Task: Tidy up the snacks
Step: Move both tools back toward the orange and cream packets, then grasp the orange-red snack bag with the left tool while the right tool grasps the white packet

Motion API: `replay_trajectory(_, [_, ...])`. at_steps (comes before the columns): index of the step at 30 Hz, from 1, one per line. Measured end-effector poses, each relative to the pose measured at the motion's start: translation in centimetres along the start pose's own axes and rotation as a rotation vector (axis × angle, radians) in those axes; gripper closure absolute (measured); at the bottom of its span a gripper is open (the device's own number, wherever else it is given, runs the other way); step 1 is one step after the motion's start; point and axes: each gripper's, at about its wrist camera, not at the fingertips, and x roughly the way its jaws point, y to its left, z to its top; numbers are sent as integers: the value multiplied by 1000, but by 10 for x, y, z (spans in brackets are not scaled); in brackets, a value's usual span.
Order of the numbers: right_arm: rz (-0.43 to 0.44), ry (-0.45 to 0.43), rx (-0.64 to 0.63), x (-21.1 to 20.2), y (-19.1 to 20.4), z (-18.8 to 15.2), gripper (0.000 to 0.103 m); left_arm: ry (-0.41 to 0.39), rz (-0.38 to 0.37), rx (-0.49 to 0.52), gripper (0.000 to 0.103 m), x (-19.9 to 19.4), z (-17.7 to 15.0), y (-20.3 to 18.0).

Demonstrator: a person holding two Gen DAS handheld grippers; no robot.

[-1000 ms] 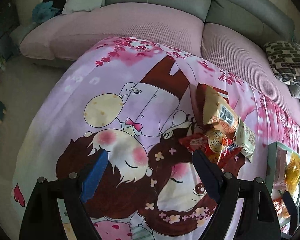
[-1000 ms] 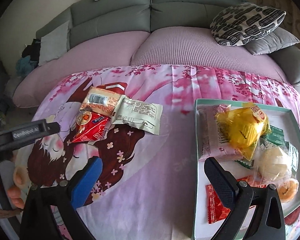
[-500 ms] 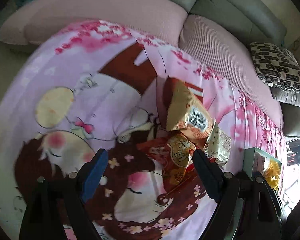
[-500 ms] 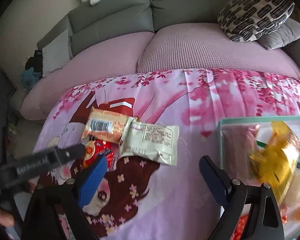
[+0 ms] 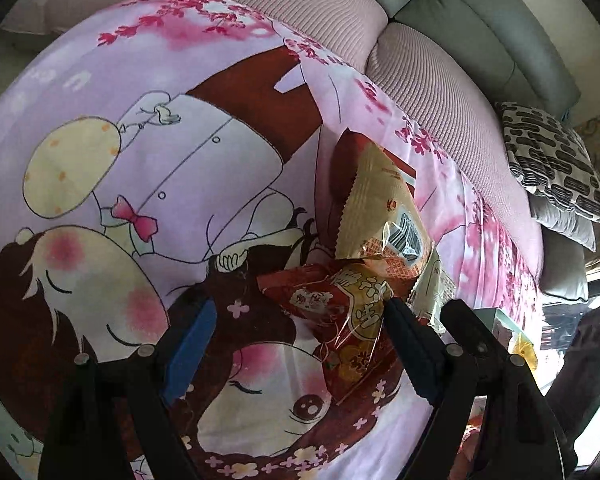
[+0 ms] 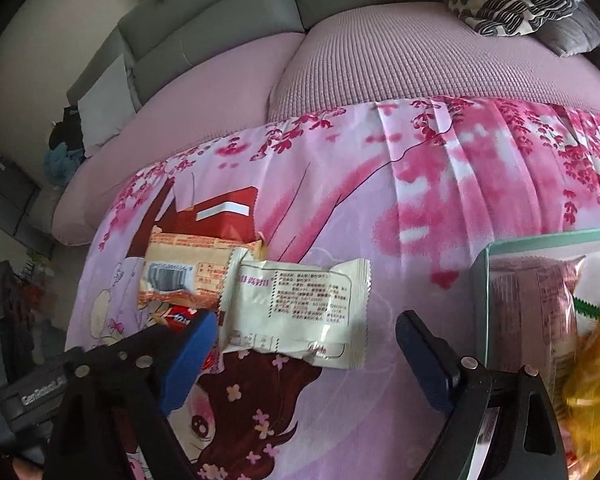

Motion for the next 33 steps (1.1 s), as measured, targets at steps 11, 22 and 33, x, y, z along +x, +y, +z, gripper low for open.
replay_trajectory(11, [-81, 28, -76, 19, 17, 1, 11, 11, 23, 14, 17, -3, -1, -2])
replay_trajectory(22, [-194, 24, -143, 28, 25, -4, 27, 19, 39, 37, 17, 1, -4, -5])
replay_trajectory(33, [-204, 4, -129, 13, 11, -19, 53, 14, 127, 115, 32, 15, -12, -23])
